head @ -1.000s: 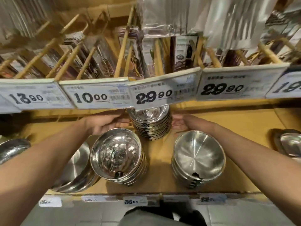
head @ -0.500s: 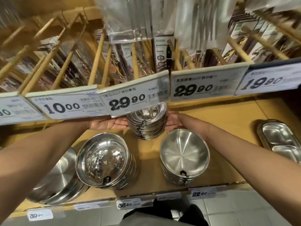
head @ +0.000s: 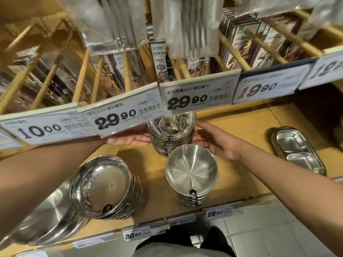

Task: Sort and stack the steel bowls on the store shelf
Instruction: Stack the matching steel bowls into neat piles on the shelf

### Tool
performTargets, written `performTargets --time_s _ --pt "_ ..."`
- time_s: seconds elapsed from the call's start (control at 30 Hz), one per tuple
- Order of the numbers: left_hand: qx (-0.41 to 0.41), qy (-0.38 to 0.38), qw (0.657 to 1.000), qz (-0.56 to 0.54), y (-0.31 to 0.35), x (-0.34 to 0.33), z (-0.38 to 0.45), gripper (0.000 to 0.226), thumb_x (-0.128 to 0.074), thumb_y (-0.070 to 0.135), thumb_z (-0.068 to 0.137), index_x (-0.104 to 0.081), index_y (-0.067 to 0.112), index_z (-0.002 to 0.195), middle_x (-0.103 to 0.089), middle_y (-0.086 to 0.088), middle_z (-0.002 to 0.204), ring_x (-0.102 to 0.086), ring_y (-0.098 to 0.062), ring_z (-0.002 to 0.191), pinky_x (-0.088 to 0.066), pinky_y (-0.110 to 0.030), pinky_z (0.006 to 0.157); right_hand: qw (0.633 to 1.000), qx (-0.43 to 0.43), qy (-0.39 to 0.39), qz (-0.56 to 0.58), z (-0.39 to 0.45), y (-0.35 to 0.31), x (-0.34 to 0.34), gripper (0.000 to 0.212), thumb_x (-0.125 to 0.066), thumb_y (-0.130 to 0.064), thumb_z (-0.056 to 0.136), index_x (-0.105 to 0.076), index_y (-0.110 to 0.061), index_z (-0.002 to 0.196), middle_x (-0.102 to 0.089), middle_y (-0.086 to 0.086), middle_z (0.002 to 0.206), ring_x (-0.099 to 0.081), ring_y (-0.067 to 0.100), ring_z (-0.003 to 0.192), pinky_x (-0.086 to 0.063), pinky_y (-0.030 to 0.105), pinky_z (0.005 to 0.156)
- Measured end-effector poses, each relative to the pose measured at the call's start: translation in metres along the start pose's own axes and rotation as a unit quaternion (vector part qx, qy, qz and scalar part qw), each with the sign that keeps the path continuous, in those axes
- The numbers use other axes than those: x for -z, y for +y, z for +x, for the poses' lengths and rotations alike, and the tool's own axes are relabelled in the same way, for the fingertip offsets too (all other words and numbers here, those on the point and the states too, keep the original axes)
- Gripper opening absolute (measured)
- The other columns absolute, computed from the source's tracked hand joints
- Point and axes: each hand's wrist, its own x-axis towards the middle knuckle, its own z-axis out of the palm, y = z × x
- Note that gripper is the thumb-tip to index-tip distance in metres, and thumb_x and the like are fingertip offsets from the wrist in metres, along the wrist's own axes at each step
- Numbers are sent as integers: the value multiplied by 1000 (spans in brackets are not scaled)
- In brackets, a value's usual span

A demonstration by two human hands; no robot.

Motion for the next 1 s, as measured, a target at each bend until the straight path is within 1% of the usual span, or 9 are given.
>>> performTargets --time_s 0.07,0.2,0.3,0.37,0.53,0.63,0.7,0.8,1.0 --pt "-16 16 1000 13 4 -9 0 40 -41 17 106 -46 -6 139 -65 -22 108 -67 -34 94 -43 -54 110 1000 -2 17 3 -8 2 9 49 -61 -65 85 -76 -20 99 -74 5 101 -72 14 89 -57 29 78" --pt "33 -82 996 23 15 -25 3 30 -34 15 107 -56 0 120 -67 -22 114 -62 -36 107 -37 -52 114 997 -10 73 26 -25 6 29 73 -63 -69 74 -64 -12 119 -62 10 113 -62 21 104 -55 35 86" --pt "27 -89 995 37 21 -44 9 44 -36 21 107 -46 -9 137 -49 -33 141 -45 -45 135 -29 -53 119 995 -13 88 50 -40 8 43 73 -62 -68 72 -64 -11 118 -63 9 110 -61 22 105 -54 39 95" --pt "17 -91 995 48 22 -61 12 51 -37 24 106 -41 -9 144 -45 -33 147 -41 -45 140 -31 -51 119 994 -12 94 63 -51 9 53 69 -61 -68 73 -66 -12 114 -65 6 105 -62 20 102 -53 40 98" --pt "14 -94 994 60 24 -92 28 50 -37 28 106 -46 -9 137 -62 -28 129 -56 -40 125 -43 -43 109 990 -14 113 88 -74 16 74 73 -61 -69 76 -65 -11 119 -62 7 107 -60 20 103 -54 39 93" --pt "4 -162 985 67 25 -109 28 54 -74 43 84 -61 1 115 -76 -14 87 -69 -23 88 -51 -33 86 987 -11 127 103 -85 22 86 69 -59 -69 81 -65 -11 118 -59 8 108 -57 22 104 -51 43 101" --pt "8 -187 980 64 26 -117 31 66 -89 50 55 -66 7 99 -71 -17 94 -67 -23 84 -49 -32 85 985 -9 132 109 -92 25 92 69 -58 -69 81 -66 -11 118 -58 8 109 -56 23 106 -47 45 106" --pt "33 -203 976 66 34 -126 39 50 -61 41 77 -65 -1 104 -63 -22 109 -64 -31 94 -52 -37 93 985 -7 137 108 -103 29 99 73 -54 -71 83 -66 -11 122 -60 9 112 -56 24 108 -45 45 107" --pt "70 -184 977 86 45 -143 41 80 -56 67 76 -68 -3 111 -69 -25 117 -69 -37 105 -57 -43 91 982 -9 151 111 -122 31 106 86 -52 -79 72 -68 -9 119 -63 8 103 -57 23 102 -46 44 104"
